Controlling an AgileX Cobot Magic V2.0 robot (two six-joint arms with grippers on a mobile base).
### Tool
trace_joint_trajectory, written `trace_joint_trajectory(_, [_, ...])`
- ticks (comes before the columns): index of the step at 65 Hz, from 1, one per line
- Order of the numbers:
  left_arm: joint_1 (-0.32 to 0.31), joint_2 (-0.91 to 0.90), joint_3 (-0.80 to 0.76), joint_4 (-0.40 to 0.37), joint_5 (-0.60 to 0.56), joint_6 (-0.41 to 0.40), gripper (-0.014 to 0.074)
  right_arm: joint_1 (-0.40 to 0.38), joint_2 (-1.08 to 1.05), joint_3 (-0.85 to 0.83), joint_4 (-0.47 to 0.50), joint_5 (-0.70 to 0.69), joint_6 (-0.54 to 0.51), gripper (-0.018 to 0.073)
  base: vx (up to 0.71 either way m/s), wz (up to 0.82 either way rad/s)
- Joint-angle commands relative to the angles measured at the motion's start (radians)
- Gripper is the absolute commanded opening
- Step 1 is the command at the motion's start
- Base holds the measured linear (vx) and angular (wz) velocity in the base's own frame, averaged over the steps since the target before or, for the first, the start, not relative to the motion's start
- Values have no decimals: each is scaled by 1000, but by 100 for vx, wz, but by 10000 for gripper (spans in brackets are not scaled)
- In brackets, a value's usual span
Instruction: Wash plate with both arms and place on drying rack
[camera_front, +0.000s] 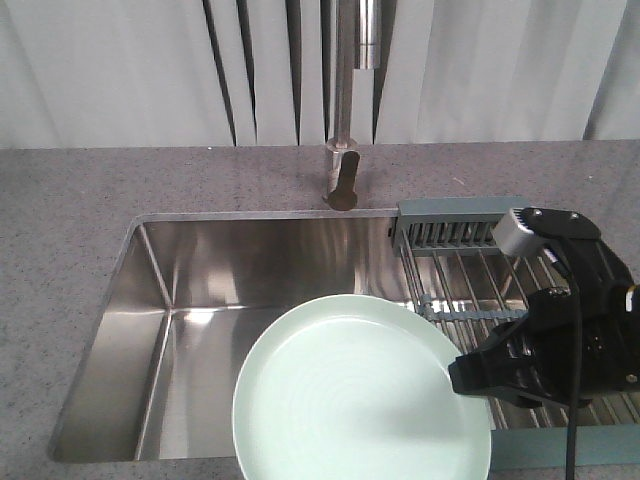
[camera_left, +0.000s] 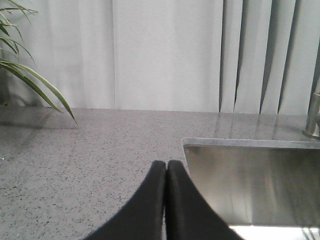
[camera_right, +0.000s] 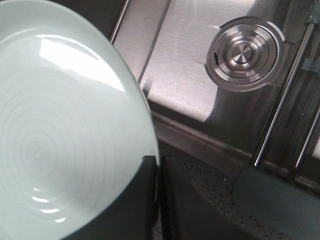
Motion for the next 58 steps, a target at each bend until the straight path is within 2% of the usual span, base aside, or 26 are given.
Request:
trace_joint_trajectory(1, [1, -15, -33, -7, -77, -8, -6, -1, -22, -28, 37, -29, -10, -7, 4, 6])
trace_joint_trajectory(58, [1, -15, -33, -7, -77, -8, -6, -1, -22, -28, 37, -29, -10, -7, 2, 2])
